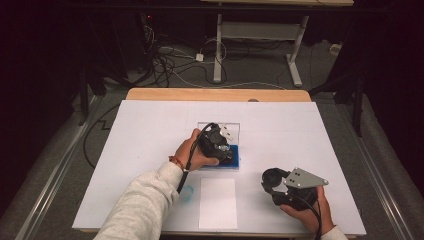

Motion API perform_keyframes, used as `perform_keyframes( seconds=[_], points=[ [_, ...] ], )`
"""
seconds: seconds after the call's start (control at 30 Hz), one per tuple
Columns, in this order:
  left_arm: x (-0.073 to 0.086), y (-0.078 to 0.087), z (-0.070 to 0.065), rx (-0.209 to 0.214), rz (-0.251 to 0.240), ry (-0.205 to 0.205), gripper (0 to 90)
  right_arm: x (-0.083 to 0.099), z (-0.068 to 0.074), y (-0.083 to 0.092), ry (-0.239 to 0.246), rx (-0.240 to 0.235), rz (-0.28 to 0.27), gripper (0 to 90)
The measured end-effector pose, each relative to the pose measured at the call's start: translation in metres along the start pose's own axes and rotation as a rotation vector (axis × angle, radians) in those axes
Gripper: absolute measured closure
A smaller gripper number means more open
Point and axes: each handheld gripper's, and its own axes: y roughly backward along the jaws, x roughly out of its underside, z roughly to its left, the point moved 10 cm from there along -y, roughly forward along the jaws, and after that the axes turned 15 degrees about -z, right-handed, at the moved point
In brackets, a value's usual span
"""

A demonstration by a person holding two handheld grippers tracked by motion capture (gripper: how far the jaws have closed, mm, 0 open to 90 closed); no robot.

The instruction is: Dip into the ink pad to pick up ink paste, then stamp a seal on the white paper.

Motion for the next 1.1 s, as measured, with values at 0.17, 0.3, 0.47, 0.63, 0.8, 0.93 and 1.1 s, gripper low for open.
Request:
perform_keyframes(
  seconds=[0.17,0.3,0.47,0.63,0.8,0.93,1.1],
  points=[
    [0.000,0.001,0.000,-0.006,-0.006,0.006,54.9,0.001,0.000,-0.001,-0.001,0.000,0.002,38.6],
    [0.001,0.005,0.003,-0.008,-0.014,0.015,54.9,0.001,-0.002,-0.001,-0.001,0.000,-0.001,38.6],
    [-0.001,0.015,0.005,-0.015,-0.054,0.033,54.9,0.001,-0.002,0.000,0.003,0.006,0.004,38.6],
    [-0.005,0.030,0.007,-0.035,-0.099,0.030,54.9,0.001,-0.002,-0.001,0.002,0.006,0.001,38.6],
    [-0.006,0.046,0.009,-0.044,-0.151,0.037,54.9,0.000,-0.003,0.000,-0.004,0.006,-0.005,38.6],
    [-0.001,0.057,0.009,-0.060,-0.168,0.028,55.0,0.001,-0.003,0.000,-0.003,0.007,-0.001,38.7],
    [0.008,0.072,0.009,-0.065,-0.198,0.044,55.0,0.001,-0.004,-0.001,-0.008,0.003,-0.003,38.6]
  ],
)
